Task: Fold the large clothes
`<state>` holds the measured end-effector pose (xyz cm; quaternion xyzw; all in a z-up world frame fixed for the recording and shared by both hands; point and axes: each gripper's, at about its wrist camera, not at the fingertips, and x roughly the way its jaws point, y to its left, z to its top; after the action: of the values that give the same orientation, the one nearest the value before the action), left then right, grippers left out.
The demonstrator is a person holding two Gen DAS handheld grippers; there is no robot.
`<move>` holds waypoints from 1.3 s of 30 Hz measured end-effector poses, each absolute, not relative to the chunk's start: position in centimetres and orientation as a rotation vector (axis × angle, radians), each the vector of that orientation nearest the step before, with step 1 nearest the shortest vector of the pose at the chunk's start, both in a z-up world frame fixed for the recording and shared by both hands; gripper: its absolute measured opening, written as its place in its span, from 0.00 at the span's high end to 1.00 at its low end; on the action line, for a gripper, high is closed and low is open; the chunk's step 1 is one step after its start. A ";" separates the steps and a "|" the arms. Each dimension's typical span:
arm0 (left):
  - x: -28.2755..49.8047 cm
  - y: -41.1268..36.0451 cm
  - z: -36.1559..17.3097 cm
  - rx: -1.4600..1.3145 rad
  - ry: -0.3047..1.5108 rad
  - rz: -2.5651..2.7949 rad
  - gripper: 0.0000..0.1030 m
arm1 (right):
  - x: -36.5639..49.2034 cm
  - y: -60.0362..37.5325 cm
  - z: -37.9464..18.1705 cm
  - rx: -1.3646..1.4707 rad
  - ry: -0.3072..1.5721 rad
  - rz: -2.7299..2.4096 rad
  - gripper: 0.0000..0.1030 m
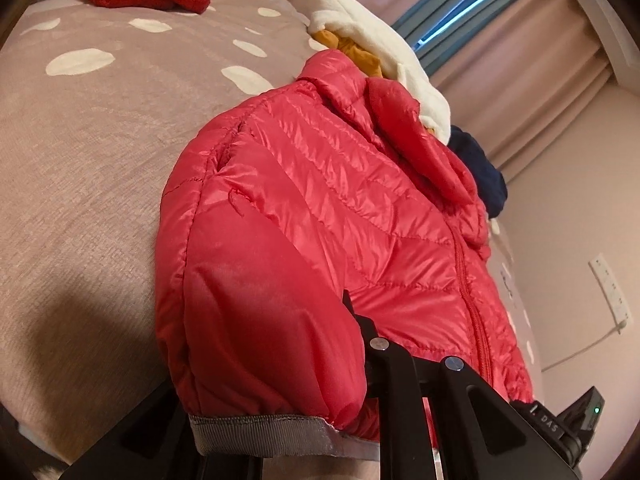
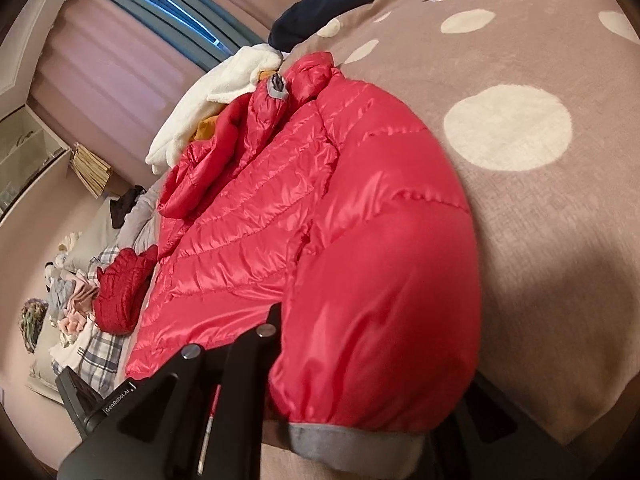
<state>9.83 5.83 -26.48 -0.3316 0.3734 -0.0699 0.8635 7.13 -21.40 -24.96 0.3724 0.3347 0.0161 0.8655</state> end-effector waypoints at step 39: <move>9.6 5.1 -25.9 -0.642 0.753 -0.107 0.84 | 7.4 -20.4 -24.6 0.669 0.715 0.030 0.93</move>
<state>9.64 5.12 -25.88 -0.3079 0.3614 -0.0513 0.8786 7.36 -20.44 -24.56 0.3215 0.3433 0.0143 0.8824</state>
